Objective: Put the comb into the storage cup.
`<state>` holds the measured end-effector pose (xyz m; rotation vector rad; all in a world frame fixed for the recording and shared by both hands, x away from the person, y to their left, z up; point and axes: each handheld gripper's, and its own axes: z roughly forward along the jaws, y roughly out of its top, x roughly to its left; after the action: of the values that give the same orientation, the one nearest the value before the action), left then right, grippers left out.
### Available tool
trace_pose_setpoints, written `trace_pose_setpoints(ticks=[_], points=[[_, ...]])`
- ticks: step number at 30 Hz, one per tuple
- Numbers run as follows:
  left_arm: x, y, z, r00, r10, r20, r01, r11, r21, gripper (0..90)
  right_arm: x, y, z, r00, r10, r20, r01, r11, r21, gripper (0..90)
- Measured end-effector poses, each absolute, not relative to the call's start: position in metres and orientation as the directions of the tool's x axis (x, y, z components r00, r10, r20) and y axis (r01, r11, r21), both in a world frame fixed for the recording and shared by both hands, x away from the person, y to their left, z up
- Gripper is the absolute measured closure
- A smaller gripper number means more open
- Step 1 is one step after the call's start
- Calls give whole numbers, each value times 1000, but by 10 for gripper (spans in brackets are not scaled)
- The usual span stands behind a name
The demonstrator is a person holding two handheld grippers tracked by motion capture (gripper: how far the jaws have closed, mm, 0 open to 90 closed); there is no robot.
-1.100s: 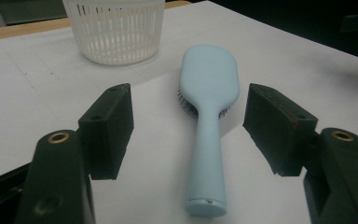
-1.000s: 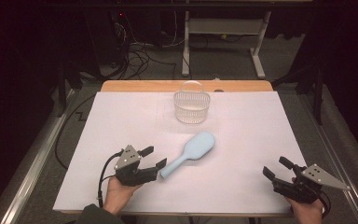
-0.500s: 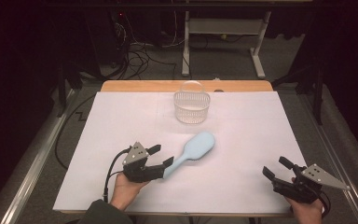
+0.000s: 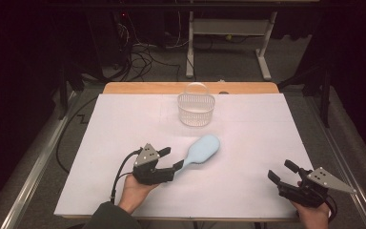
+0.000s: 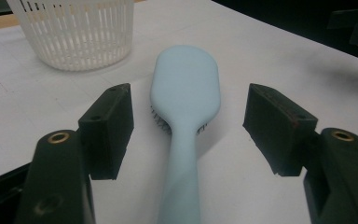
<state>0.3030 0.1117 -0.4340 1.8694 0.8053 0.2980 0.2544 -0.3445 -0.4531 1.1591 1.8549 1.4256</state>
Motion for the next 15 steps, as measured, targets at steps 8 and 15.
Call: trace_pose_setpoints(ticks=[8, 15], points=[[307, 98, -434, 754, 641, -141, 395, -271, 878, 322, 253, -345, -453, -498, 862, 89, 308, 81, 948, 230], [310, 87, -432, 762, 639, -104, 399, -337, 853, 322, 253, -344, -452, -500, 861, 91, 308, 78, 948, 230]])
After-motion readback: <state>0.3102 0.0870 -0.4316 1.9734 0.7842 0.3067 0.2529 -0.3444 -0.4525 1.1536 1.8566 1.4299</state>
